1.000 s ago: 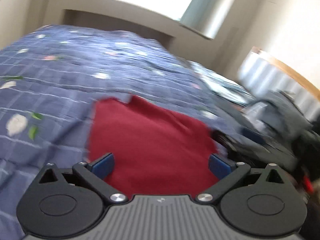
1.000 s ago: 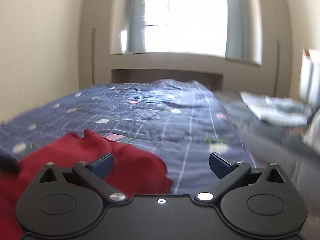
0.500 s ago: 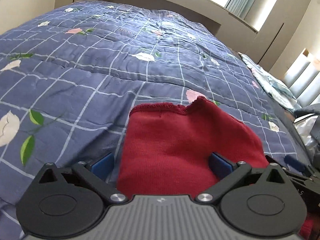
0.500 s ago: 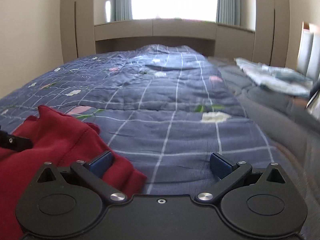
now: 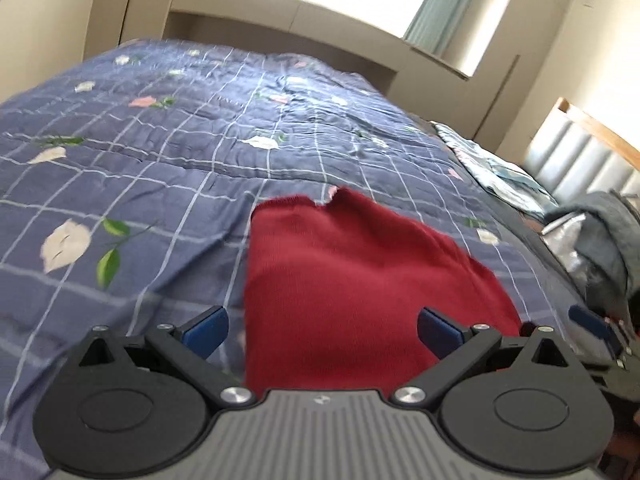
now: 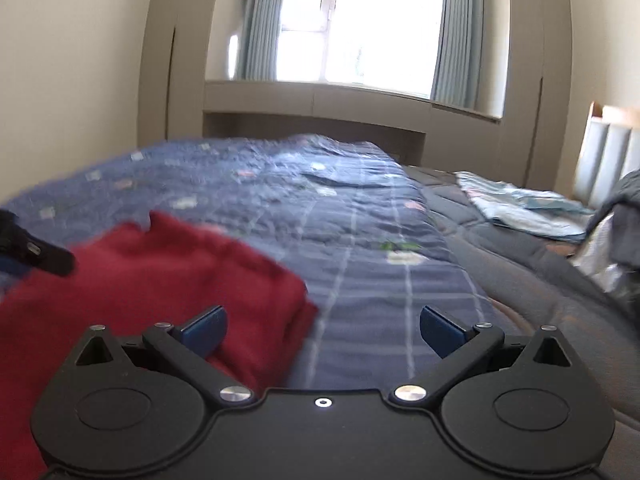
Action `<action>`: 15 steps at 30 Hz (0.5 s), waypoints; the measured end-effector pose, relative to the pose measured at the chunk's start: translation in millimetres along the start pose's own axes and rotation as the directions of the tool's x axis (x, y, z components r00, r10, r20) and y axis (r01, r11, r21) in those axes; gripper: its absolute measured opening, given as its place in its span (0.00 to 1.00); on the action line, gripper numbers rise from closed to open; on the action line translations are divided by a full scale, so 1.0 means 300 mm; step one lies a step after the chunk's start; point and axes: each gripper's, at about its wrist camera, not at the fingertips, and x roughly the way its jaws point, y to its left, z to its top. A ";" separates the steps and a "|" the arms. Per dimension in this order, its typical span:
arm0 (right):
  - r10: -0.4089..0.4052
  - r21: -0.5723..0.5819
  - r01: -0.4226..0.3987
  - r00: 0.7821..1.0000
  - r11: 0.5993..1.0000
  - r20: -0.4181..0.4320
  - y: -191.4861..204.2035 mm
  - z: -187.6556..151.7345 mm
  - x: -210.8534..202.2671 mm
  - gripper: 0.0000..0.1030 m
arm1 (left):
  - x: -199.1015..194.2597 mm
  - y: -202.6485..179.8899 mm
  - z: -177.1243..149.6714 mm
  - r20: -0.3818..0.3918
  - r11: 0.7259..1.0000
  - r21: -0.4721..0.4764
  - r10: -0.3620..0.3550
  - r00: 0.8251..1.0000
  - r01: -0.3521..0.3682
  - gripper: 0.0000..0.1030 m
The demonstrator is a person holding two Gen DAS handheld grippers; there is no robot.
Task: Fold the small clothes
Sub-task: 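Open both grippers and release the folded red sweater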
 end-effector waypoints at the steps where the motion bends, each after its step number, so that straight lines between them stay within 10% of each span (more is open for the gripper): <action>1: -0.013 0.007 0.013 1.000 1.000 -0.014 -0.002 -0.014 0.005 0.99 | -0.013 -0.004 -0.028 0.007 1.000 0.023 0.010 1.000 -0.010 1.00; 10: 0.016 0.163 0.002 0.994 0.987 -0.112 -0.052 -0.045 0.045 0.99 | 0.010 0.089 -0.126 0.033 0.995 -0.054 -0.079 0.996 0.080 1.00; 15: -0.035 0.259 0.028 0.999 0.966 0.022 -0.044 -0.041 -0.104 0.99 | 0.015 0.083 -0.131 0.041 0.997 -0.043 -0.068 0.997 0.070 1.00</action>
